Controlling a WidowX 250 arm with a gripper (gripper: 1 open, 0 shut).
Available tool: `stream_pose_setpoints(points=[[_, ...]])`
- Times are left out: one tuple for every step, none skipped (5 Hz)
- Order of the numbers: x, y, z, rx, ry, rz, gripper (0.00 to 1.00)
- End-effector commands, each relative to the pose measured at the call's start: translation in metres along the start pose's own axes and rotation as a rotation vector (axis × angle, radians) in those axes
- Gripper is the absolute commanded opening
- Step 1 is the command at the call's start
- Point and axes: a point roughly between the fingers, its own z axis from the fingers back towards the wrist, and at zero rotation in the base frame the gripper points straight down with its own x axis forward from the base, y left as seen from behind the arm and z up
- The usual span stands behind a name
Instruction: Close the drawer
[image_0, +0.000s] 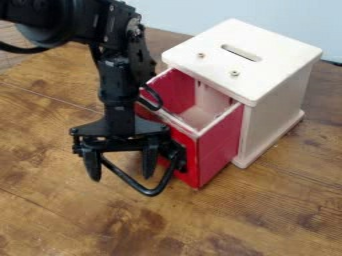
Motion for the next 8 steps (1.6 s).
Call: stream_pose_setpoints(points=[[0.018,-0.013,0.021,-0.066,-0.078,-0.026,1.00],[0.022,-0.016,0.008,-0.065,-0.071,-0.060,1.00],[0.027,-0.020,0.001,-0.067,-0.073,-0.098,1.00],[0.032,-0.024,-0.004,-0.069,-0.071,-0.133,1.00],[0.030,-0.020,-0.009,-0.068,-0.069,-0.151,1.00],[0.029,-0.017,-0.014,-0.066,-0.068,-0.166,1.00],[0.031,-0.015,-0.017,-0.060,-0.063,-0.111,1.00],[0.034,-0.013,-0.019,-0.055,-0.061,-0.057,1.00]])
